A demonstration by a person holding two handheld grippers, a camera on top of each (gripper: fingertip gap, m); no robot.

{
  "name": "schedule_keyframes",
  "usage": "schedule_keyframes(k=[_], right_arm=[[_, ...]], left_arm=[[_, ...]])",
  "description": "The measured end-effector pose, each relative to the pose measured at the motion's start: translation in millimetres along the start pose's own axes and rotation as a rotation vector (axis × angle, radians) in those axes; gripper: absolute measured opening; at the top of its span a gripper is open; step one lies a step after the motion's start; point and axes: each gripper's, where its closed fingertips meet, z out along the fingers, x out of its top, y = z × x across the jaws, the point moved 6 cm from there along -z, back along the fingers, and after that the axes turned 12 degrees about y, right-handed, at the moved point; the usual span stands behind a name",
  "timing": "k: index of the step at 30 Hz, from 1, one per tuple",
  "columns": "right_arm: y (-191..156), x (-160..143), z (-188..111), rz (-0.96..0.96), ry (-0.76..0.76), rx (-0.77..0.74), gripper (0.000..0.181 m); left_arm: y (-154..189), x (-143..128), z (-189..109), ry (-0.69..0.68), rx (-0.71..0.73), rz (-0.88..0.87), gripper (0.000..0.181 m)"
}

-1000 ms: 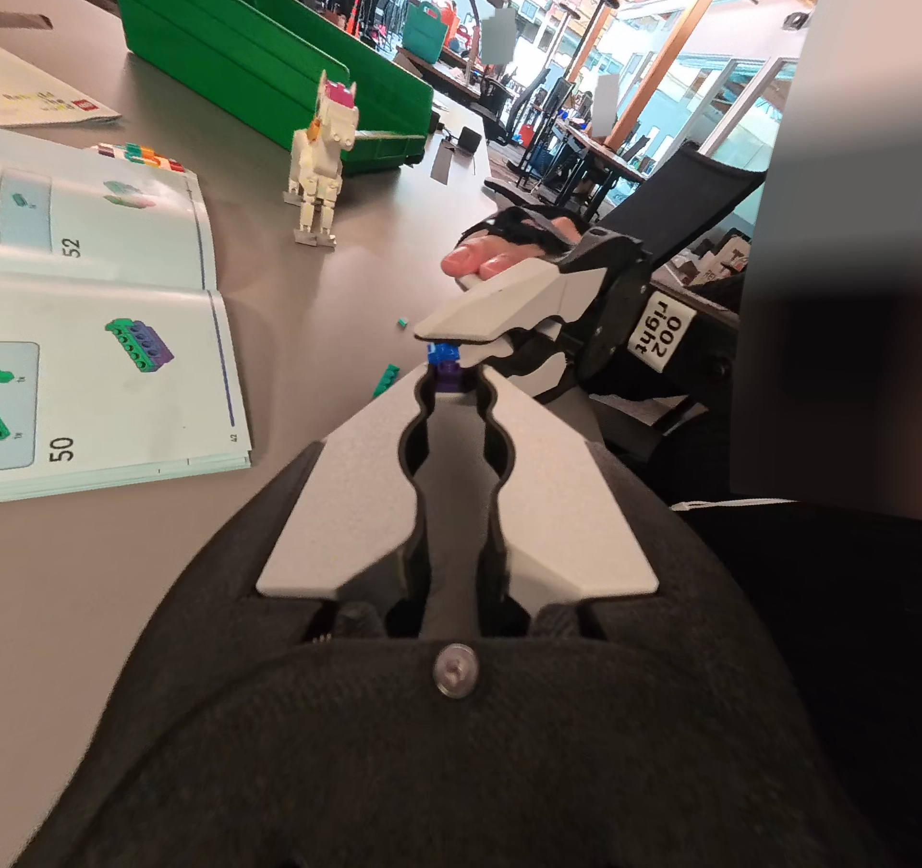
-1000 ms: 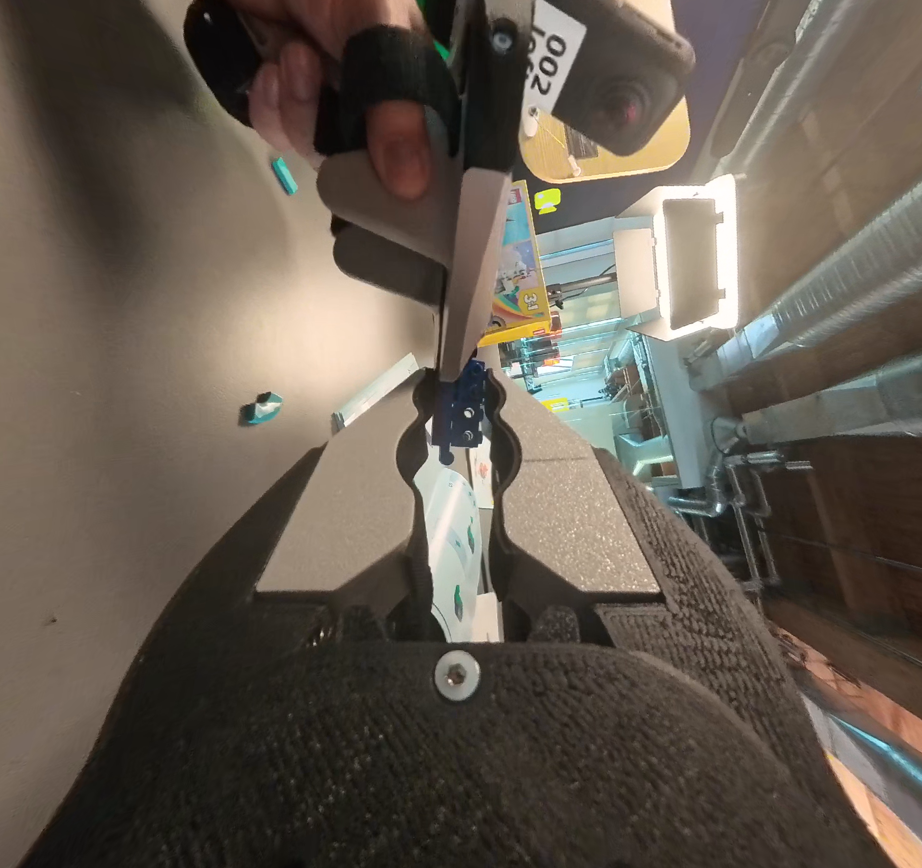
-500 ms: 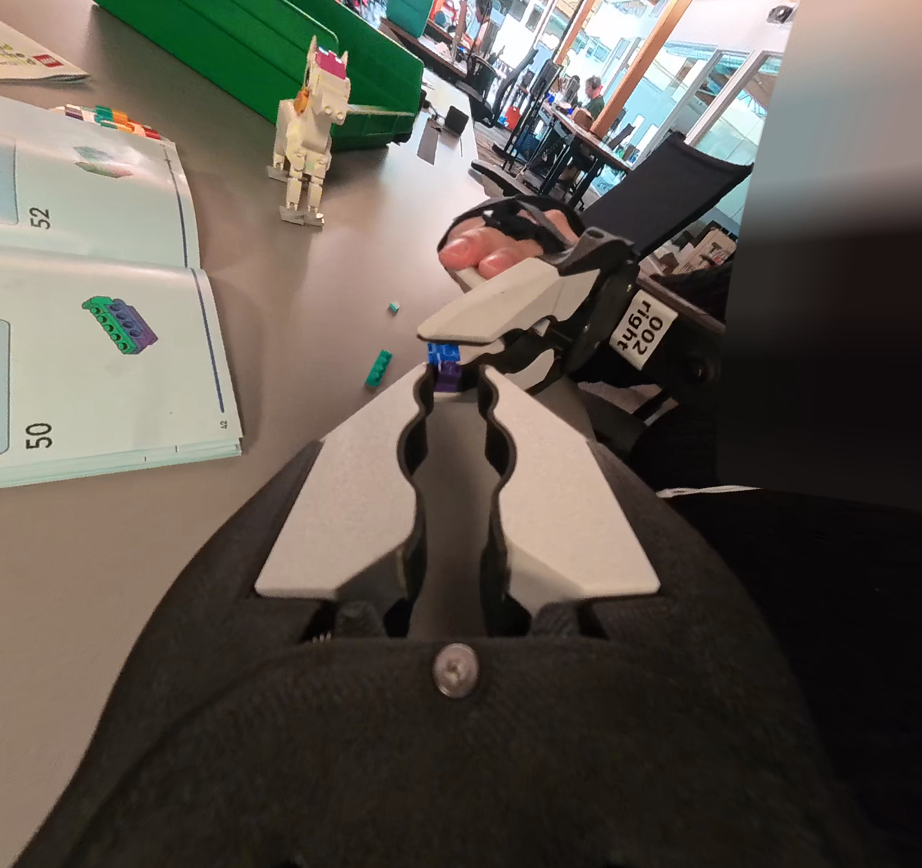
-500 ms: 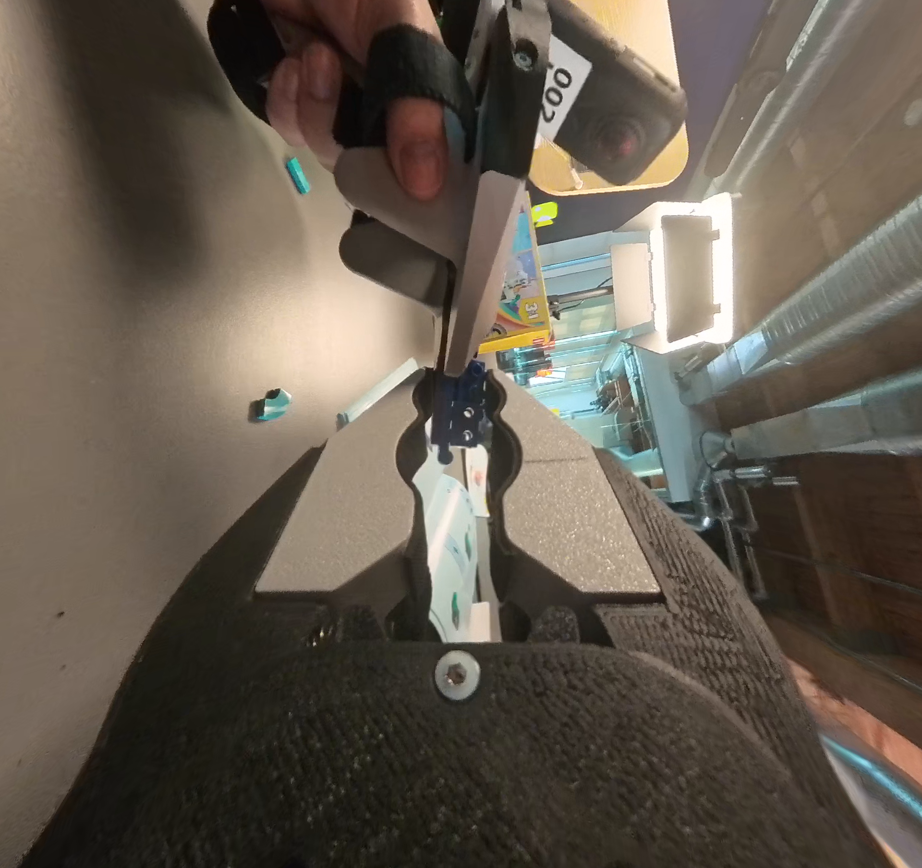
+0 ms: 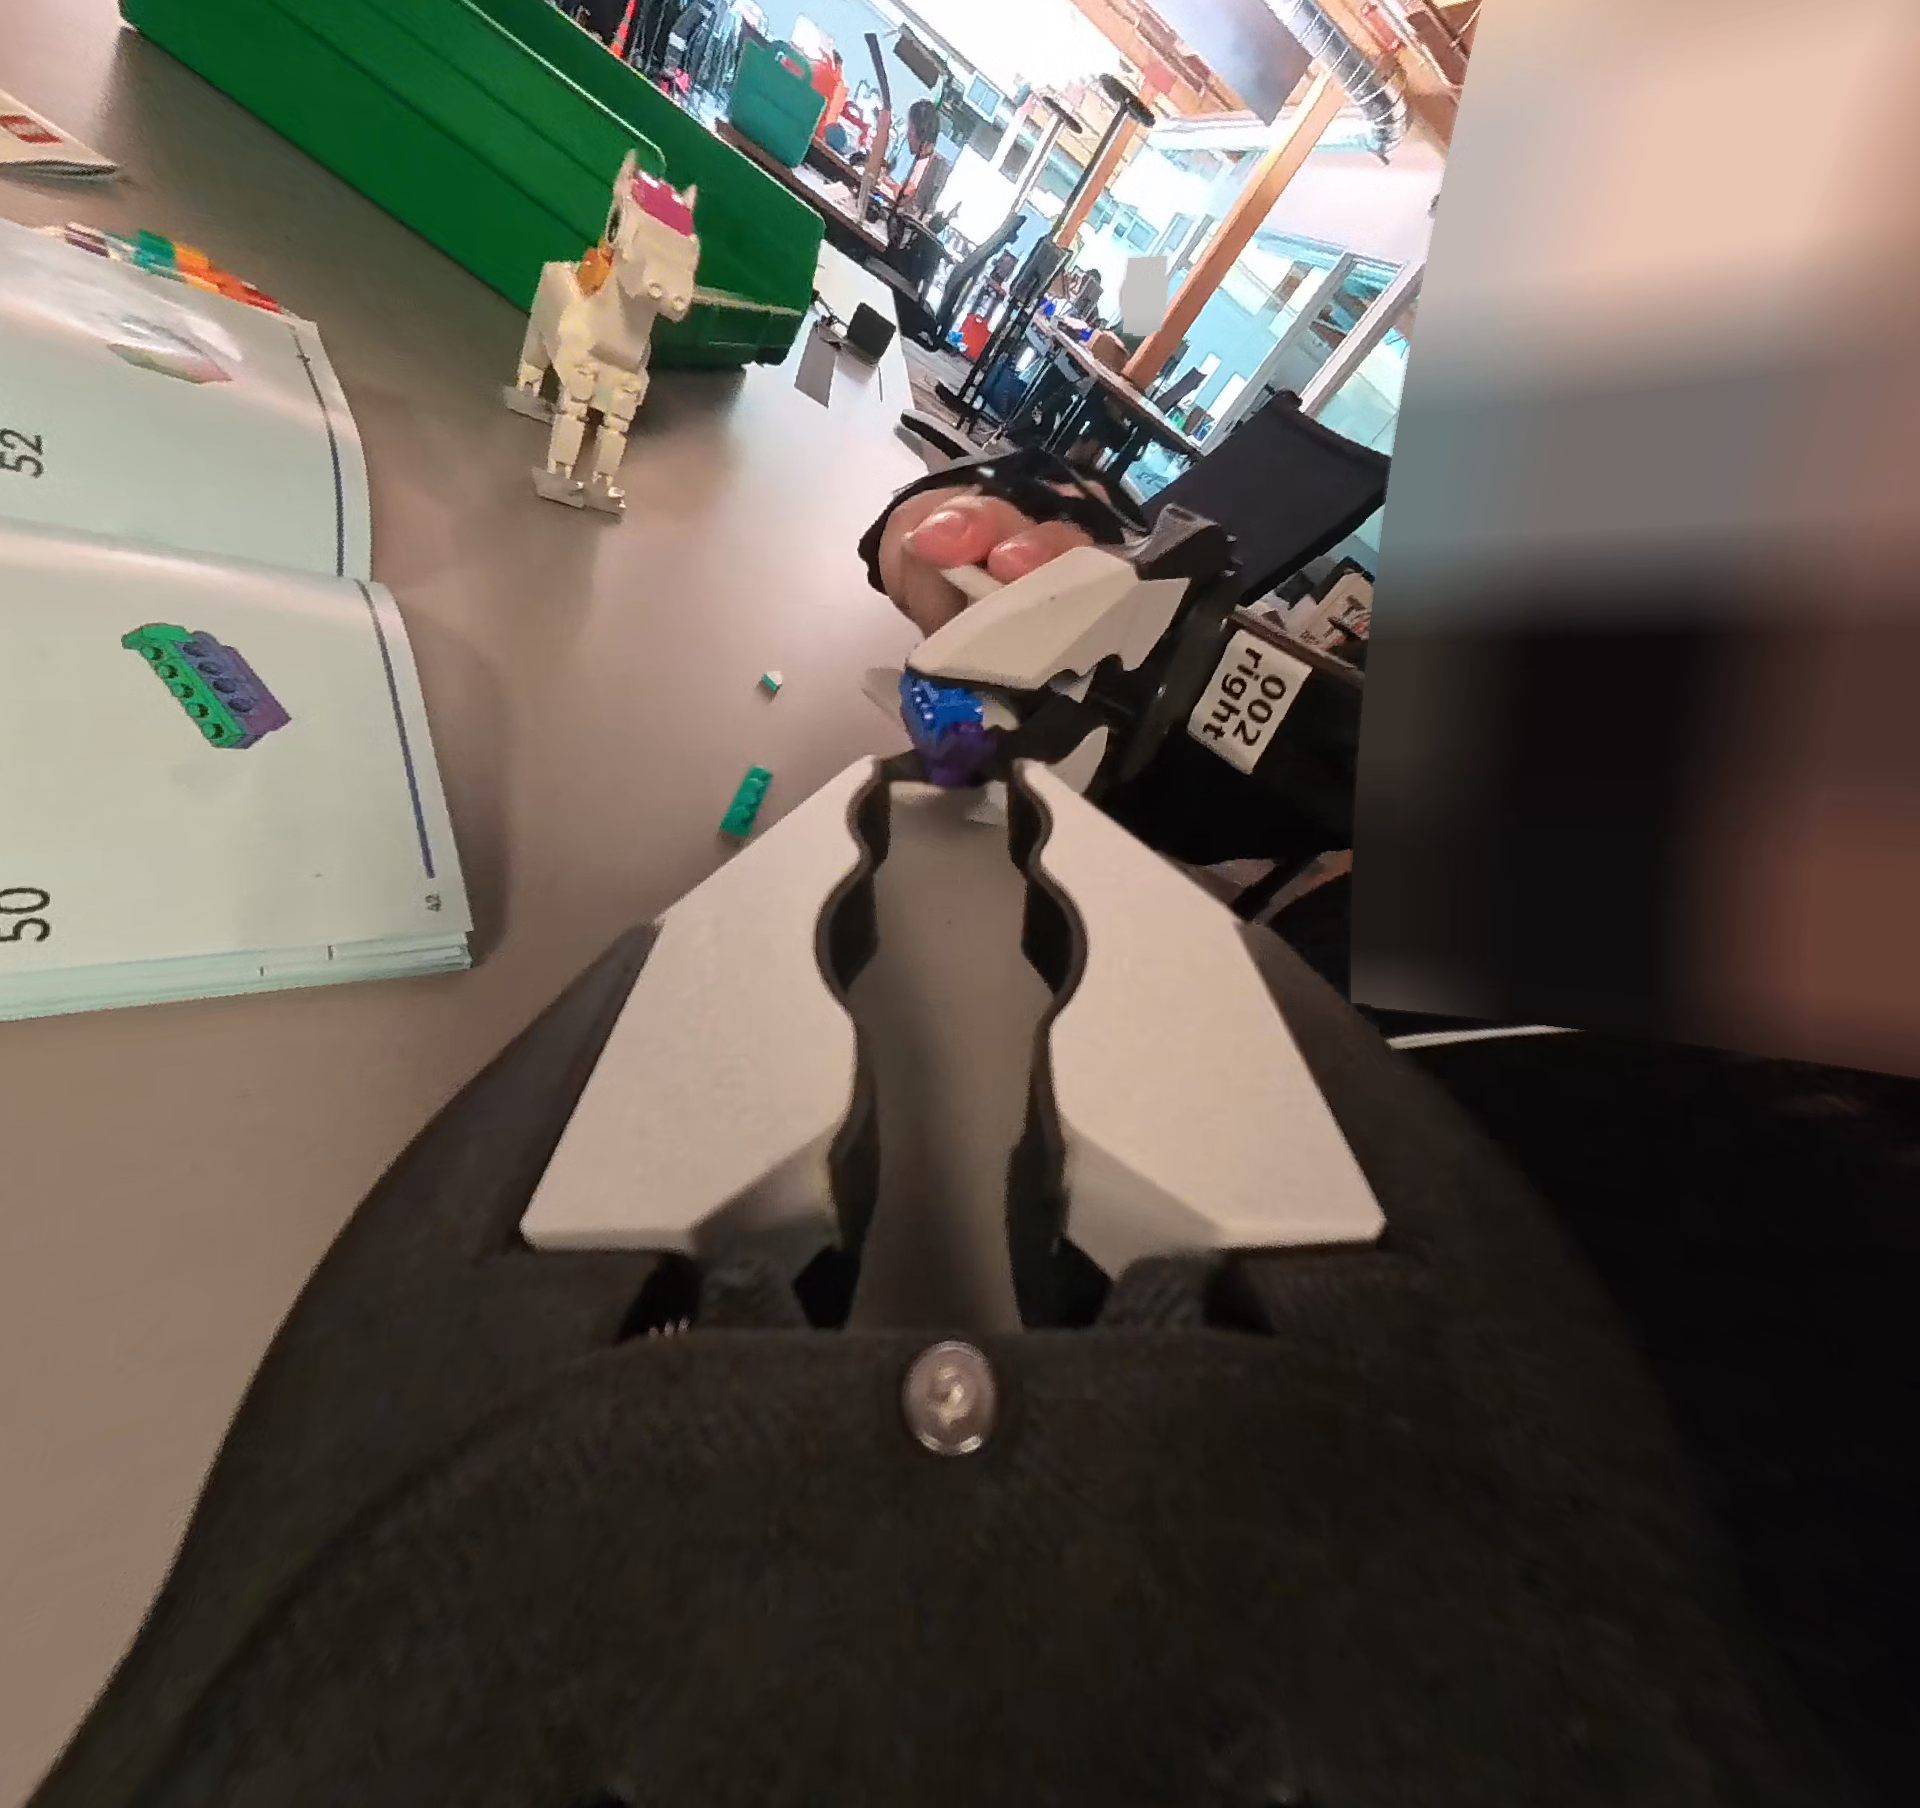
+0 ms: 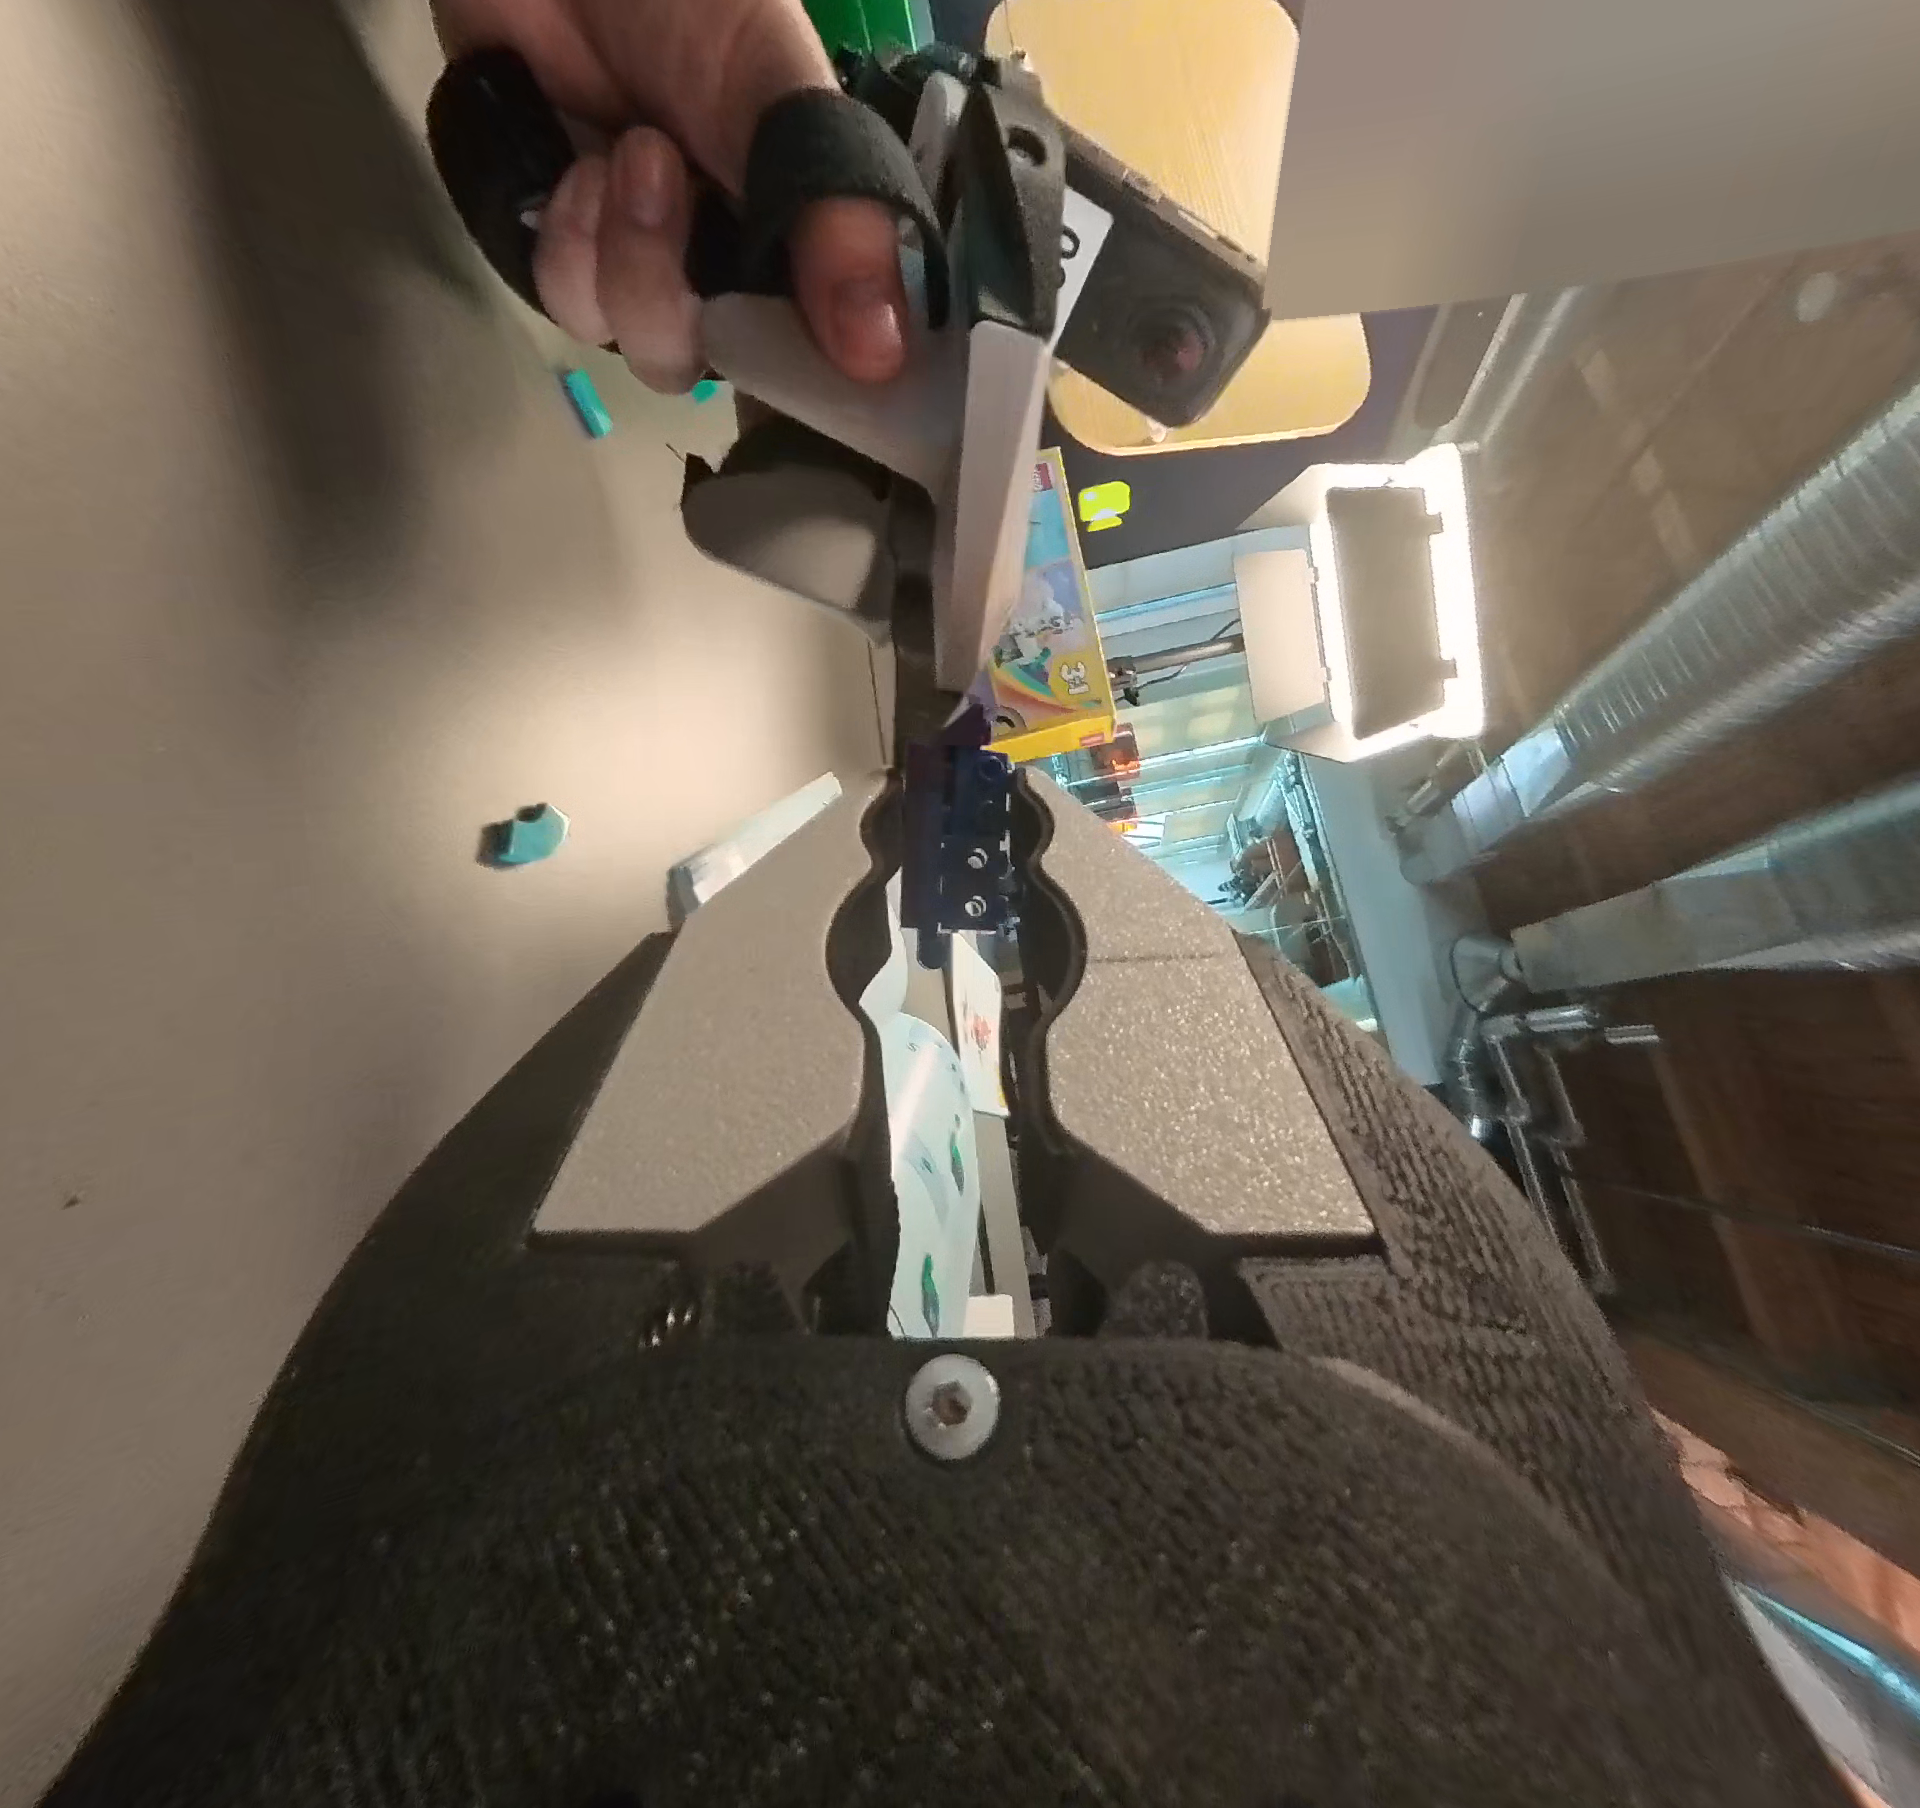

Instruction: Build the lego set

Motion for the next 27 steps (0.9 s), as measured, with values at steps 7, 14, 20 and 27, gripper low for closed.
schedule_keyframes(k=[7,14,20,27], right_arm=[[0.7,-0.9,2.0,0.038,-0.021,0.005,0.017],[3.3,-3.1,1.8,0.08,-0.036,-0.005,0.017],[0.0,0.8,3.2,0.103,-0.017,0.016,0.018],[-2.2,1.9,4.2,0.082,-0.02,0.006,0.017]], left_arm=[[7.0,-5.6,3.4,-0.039,-0.023,0.055,0.001],[1.1,-0.5,0.4,0.013,0.014,0.021,0.019],[2.9,-2.0,2.6,0.013,0.034,0.072,0.009],[2.2,-1.7,1.5,-0.012,0.039,0.028,0.008]])
